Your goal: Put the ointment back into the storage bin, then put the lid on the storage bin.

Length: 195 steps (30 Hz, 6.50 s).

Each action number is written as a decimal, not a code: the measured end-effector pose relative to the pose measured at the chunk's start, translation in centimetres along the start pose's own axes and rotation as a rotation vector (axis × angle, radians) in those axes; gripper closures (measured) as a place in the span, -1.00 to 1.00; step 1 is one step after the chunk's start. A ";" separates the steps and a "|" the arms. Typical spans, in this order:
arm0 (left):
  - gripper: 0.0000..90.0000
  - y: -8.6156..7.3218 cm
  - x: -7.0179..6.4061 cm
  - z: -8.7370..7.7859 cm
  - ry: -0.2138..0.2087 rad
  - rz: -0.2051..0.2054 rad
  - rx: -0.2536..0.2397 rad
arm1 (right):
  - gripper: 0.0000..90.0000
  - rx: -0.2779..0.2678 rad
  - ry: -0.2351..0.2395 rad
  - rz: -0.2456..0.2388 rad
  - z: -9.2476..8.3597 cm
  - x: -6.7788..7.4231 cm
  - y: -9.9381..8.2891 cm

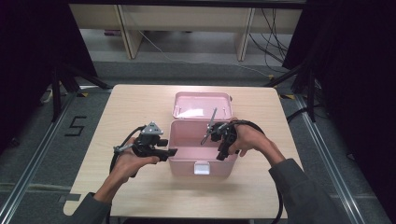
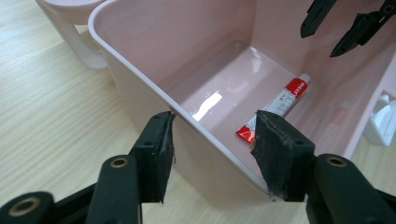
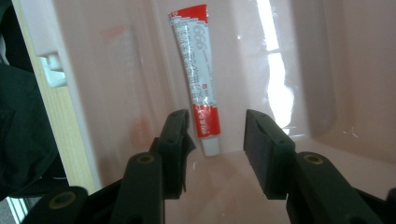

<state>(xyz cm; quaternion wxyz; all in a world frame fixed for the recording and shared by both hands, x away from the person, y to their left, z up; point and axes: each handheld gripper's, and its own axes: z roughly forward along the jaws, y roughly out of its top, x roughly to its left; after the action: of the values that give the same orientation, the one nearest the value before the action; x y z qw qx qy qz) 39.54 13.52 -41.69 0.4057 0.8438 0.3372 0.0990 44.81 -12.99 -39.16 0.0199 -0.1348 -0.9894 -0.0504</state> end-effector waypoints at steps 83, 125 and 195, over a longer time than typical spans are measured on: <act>0.01 4.0 4.2 1.5 0.082 -0.080 0.002 | 0.04 -0.603 -0.206 0.586 -4.3 -9.2 -5.5; 0.74 6.4 5.2 4.4 0.119 -0.013 0.096 | 0.03 -0.582 -0.243 0.713 -2.3 -12.2 -4.6; 0.78 6.1 4.8 4.1 0.124 -0.016 0.061 | 0.83 -0.524 -0.421 0.890 -1.2 -14.9 -0.3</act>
<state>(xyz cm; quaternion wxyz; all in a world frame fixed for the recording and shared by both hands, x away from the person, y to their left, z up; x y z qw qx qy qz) 47.94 11.39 -40.26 0.3589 0.8453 0.3712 0.1374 59.12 -17.39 -38.82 -0.1928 -0.5471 -0.7741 -0.2534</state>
